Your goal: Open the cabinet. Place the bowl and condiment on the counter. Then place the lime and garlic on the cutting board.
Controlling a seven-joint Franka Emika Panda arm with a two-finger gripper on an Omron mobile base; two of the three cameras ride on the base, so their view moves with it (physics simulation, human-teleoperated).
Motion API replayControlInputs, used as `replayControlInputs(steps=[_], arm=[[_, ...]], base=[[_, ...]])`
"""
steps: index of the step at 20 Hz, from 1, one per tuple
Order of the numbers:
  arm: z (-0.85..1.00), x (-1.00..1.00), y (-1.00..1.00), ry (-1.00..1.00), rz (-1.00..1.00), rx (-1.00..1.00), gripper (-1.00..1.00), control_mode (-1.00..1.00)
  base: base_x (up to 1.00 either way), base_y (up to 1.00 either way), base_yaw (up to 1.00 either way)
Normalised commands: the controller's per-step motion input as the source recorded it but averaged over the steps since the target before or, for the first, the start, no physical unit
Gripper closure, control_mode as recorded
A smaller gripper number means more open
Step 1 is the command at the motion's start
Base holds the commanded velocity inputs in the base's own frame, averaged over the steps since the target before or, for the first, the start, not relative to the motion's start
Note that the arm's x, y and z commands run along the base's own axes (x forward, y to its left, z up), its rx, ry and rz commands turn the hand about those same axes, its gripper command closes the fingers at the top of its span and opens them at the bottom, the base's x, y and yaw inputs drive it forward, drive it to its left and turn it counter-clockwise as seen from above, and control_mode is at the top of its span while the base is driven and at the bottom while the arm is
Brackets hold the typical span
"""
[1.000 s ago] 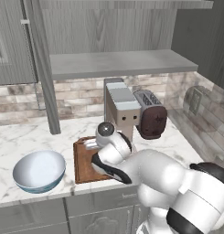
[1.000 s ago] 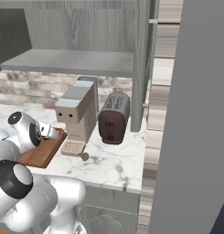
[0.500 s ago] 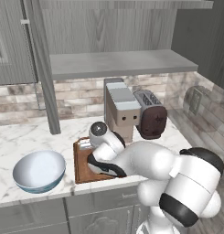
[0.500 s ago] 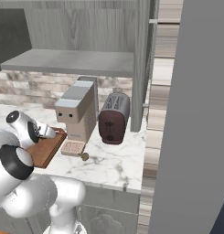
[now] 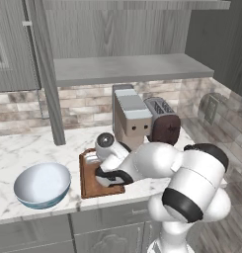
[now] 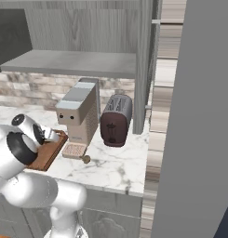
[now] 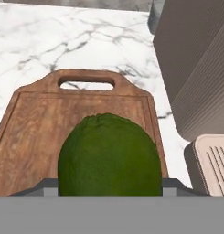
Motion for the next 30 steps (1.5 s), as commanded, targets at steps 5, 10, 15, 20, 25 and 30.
replayControlInputs(steps=[5,10,15,20,25,30], arm=[[-0.17,0.13,0.13,0.00,0.00,0.00,1.00,-1.00],[-0.13,0.19,0.21,0.00,0.00,0.00,1.00,-1.00],[-0.13,0.13,0.12,0.01,0.00,0.00,1.00,-1.00],[-0.18,0.05,0.01,0.04,0.00,0.00,1.00,-1.00],[-0.21,0.03,0.01,0.03,0.00,0.00,1.00,-1.00],[-0.17,0.08,0.04,0.06,0.00,0.00,1.00,-1.00]], base=[[0.00,0.00,0.00],[0.00,0.00,0.00],[0.00,0.00,0.00],[0.00,0.00,0.00],[0.00,0.00,0.00],[0.00,0.00,0.00]])
